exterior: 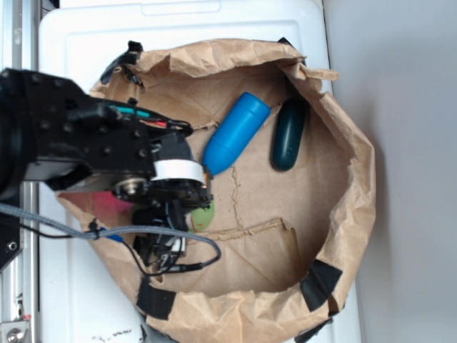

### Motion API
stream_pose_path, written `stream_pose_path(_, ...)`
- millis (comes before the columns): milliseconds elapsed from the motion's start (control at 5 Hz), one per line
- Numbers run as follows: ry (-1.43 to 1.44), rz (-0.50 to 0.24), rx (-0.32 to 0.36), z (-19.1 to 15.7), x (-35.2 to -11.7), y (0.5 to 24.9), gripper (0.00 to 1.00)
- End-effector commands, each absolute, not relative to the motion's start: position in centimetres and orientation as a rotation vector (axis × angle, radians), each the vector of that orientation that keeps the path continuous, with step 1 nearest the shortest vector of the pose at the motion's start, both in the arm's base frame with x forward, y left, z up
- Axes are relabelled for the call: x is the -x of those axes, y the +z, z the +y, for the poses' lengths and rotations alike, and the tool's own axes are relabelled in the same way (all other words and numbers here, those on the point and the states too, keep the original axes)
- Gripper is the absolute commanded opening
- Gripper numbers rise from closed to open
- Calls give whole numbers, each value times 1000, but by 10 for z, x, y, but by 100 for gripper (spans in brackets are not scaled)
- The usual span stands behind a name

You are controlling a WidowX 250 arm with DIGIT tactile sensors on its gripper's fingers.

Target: Grab the green animal.

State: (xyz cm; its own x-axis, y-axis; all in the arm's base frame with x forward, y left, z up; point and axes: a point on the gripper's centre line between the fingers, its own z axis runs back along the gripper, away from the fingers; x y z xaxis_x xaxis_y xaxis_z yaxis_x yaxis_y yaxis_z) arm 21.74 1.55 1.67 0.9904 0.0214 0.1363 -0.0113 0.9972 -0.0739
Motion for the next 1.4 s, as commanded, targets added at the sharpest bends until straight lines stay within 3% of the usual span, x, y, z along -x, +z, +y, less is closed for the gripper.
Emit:
stream_pose_path(0, 45, -152, 131, 26, -206, 43, 0)
stream_pose_path(200, 54, -152, 143, 30, -201, 54, 0)
stream_pose_path(400, 69, -159, 173, 32, -235, 75, 0)
stream_pose_path(600, 129, -171, 186, 39, -258, 124, 0)
stream_pose_path(800, 180, -183, 191, 41, -274, 149, 0)
stream_pose_path(1200, 181, -209, 191, 45, -282, 152, 0)
